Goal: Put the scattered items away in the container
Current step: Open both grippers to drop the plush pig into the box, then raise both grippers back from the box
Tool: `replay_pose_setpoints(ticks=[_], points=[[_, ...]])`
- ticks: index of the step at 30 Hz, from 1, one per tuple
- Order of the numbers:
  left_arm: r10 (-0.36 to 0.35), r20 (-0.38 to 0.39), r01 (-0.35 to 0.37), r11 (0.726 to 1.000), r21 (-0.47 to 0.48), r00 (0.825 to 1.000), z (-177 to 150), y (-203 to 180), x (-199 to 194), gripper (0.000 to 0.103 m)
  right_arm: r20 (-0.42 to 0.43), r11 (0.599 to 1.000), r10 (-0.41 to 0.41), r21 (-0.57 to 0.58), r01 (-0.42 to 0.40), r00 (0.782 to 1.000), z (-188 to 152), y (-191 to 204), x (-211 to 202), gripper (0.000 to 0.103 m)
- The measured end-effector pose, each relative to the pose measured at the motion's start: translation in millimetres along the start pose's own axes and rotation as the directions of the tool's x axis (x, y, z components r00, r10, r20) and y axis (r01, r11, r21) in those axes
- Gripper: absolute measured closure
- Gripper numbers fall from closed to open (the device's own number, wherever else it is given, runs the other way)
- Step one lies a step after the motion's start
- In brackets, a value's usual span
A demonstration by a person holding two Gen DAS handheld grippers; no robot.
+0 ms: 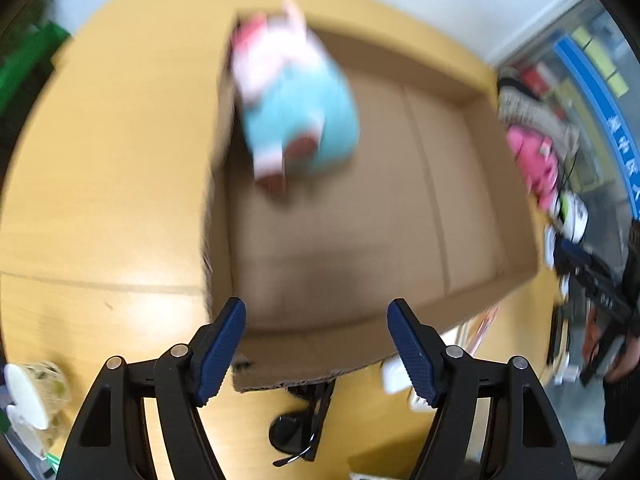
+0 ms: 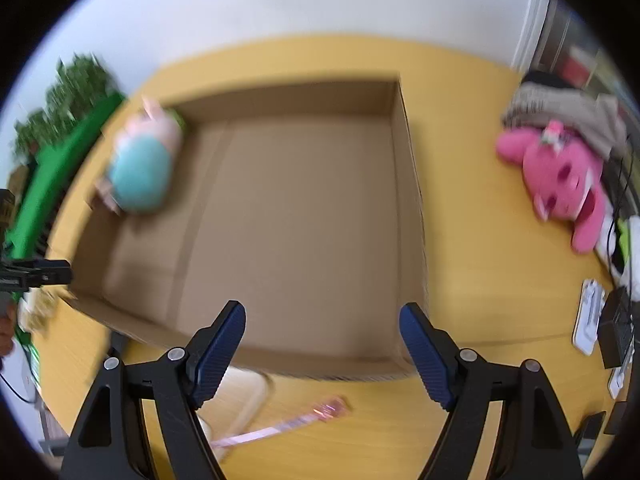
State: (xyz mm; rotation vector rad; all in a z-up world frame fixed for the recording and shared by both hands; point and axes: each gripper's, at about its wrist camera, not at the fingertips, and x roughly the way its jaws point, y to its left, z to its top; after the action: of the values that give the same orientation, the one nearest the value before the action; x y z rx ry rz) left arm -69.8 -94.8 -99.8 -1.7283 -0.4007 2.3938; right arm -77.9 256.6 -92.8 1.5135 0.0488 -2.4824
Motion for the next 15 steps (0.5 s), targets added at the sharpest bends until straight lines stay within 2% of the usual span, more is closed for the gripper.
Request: replay_pose_setpoints(ticks=[3,5,7,12,15], points=[[0.02,0.153,-0.019,1.0,-0.01,0.988,11,-15,-48,0.012,0.082,1.0,-0.006,-0.005,0.006,0.997,19,23,-31,0.022],[0.04,0.242,-0.039,0.999,-0.01,0.969,15,-29,-76,0.003,0.124,1.0,-0.007,-0.022,0.009,0.992,29,37,-47,0.022],[0.066,0.315,-0.073,0.997,0.009,0.947,15,-46,-98,0.001,0.16,0.999,-0.008,-0.043,0.015,0.987,32,52,-63,0.022],[0.139,0.382,-0.166,0.985,0.04,0.914,5,-70,-121,0.001,0.203,0.997,-0.033,-0.063,0.047,0.979,33,74,-90,0.022],[0.142,0.387,-0.169,0.985,0.038,0.911,-3,-79,-126,0.001,0.195,0.996,-0.055,-0.063,0.068,0.979,31,80,-98,0.022]])
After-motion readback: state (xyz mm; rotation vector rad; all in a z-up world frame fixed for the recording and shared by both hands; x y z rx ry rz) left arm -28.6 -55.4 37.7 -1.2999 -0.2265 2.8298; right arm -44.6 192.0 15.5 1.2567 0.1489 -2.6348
